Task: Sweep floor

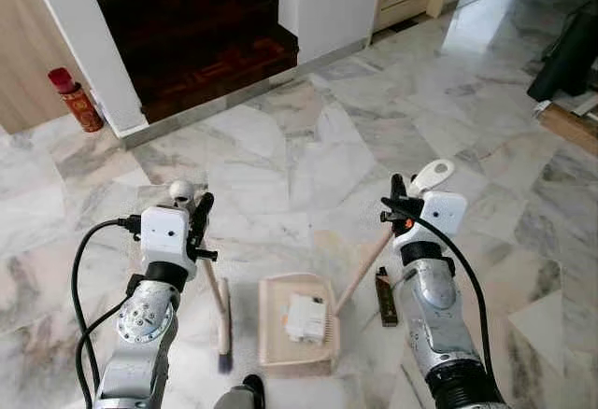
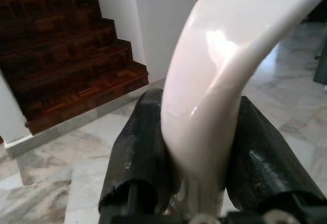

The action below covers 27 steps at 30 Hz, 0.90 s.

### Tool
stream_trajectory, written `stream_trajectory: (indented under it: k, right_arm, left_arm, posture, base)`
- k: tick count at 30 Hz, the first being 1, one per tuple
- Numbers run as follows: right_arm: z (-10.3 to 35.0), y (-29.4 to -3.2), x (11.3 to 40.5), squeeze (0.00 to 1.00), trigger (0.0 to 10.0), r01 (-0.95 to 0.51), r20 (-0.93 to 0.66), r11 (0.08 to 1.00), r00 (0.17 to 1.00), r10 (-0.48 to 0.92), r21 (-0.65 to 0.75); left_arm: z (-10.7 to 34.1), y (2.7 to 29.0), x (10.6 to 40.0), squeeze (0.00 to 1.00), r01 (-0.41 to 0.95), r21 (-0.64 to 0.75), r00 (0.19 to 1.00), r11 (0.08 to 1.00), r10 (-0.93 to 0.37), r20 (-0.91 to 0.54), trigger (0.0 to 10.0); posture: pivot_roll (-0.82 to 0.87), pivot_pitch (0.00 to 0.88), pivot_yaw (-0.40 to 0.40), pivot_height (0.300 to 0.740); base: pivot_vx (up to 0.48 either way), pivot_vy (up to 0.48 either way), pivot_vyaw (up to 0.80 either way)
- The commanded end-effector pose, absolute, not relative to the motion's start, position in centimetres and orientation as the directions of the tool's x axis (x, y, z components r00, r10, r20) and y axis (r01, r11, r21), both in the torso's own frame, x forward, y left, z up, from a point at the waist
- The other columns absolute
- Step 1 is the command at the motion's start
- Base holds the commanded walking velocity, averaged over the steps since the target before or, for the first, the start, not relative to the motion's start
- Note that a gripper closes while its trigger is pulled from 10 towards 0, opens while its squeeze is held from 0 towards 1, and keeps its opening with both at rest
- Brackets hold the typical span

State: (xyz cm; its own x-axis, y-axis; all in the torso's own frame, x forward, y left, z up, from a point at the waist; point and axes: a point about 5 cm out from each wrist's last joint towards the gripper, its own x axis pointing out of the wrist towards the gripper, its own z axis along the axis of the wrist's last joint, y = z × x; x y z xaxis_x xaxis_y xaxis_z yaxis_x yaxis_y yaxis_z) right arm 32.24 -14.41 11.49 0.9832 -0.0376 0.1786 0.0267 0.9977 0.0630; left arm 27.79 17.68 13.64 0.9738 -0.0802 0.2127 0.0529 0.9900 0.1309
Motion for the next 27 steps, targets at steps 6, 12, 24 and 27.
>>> stream_trajectory:
  k: [6, 12, 24, 27]
  right_arm:
    - [12.66, -14.31, 32.40, 0.00, 10.0, 0.019, 0.226, 0.996, 0.973, -0.038, 0.083]
    - [12.76, -14.23, 32.45, 0.00, 10.0, 0.011, 0.231, 0.997, 0.973, -0.027, 0.071]
    - [12.76, -14.22, 32.44, 0.00, 10.0, 0.006, 0.229, 0.997, 0.973, -0.023, 0.074]
    - [12.76, -14.23, 32.42, 0.00, 10.0, 0.005, 0.229, 0.997, 0.973, -0.022, 0.075]
  left_arm:
    - [14.47, 17.80, 27.76, 0.00, 0.037, 0.153, 0.966, 0.988, -0.075, 0.248, 10.0]
    - [14.46, 17.83, 27.75, 0.00, 0.032, 0.153, 0.967, 0.988, -0.070, 0.246, 10.0]
    - [14.36, 17.74, 27.74, 0.00, 0.032, 0.152, 0.968, 0.988, -0.069, 0.243, 10.0]
    - [14.35, 17.71, 27.73, 0.00, 0.031, 0.152, 0.968, 0.988, -0.068, 0.242, 10.0]
  posture:
    - [0.14, 0.166, -0.028, 0.740]
    - [0.14, 0.169, -0.029, 0.740]
    - [0.14, 0.173, -0.032, 0.740]
    - [0.14, 0.174, -0.033, 0.740]
  base:
    - [0.000, 0.000, 0.00]
    - [0.000, 0.000, 0.25]
    - [0.000, 0.000, 0.79]
    - [0.000, 0.000, 0.76]
